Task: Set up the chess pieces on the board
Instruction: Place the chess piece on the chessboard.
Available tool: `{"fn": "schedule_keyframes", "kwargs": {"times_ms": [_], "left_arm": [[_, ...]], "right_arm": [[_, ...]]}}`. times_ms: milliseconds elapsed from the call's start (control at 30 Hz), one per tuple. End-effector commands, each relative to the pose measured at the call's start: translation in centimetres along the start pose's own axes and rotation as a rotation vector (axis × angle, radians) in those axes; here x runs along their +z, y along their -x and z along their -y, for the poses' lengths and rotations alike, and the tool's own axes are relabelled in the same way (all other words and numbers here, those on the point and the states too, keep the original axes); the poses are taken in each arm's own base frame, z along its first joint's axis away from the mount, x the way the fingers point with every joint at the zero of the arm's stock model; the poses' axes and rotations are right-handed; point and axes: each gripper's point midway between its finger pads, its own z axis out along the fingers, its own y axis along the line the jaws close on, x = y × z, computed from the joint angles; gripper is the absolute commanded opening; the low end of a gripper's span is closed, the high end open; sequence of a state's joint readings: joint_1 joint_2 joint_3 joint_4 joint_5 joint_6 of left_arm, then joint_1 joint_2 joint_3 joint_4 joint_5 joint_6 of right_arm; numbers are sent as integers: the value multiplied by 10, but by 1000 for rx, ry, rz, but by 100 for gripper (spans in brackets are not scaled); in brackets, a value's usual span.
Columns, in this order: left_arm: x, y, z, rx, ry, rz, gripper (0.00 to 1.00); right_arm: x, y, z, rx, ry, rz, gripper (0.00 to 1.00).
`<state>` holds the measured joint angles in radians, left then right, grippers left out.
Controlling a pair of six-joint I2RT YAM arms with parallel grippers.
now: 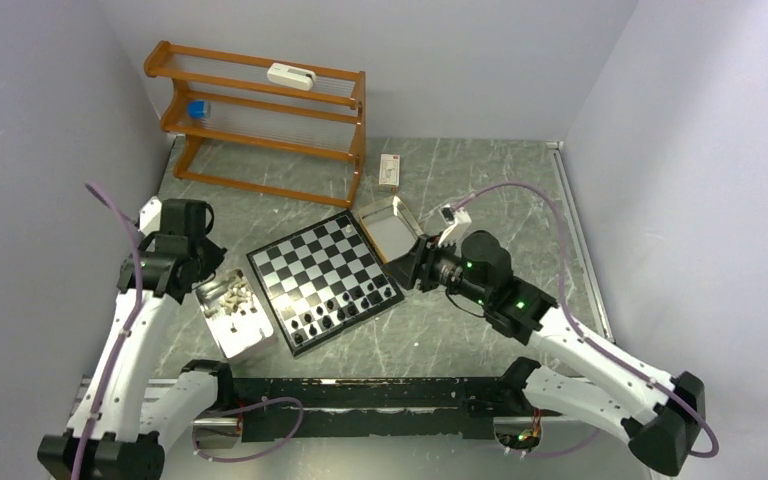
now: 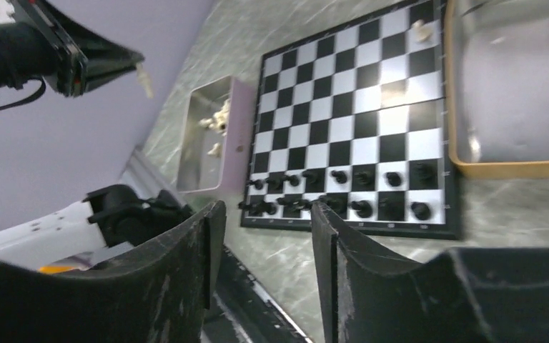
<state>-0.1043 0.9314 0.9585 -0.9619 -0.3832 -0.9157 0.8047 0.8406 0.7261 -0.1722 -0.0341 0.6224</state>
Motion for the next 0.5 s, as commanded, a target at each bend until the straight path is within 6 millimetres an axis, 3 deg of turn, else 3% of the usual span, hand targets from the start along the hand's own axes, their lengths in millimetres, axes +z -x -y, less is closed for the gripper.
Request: {"fn": "schedule_keyframes", "kwargs": {"times_ms": [0, 100, 267, 467], "left_arm": [[-32, 14, 41, -28, -237, -8, 5], [-43, 3, 71, -22, -385, -98, 5], [-57, -30, 111, -75, -600, -305, 5], [-69, -50, 133, -178, -722, -470, 5]], "right_arm": [[16, -7, -45, 137, 251, -15, 48], [30, -2, -60, 165, 335, 29, 44], [56, 8, -79, 191, 369, 87, 51], [100, 8, -101, 86, 340, 148, 55]]}}
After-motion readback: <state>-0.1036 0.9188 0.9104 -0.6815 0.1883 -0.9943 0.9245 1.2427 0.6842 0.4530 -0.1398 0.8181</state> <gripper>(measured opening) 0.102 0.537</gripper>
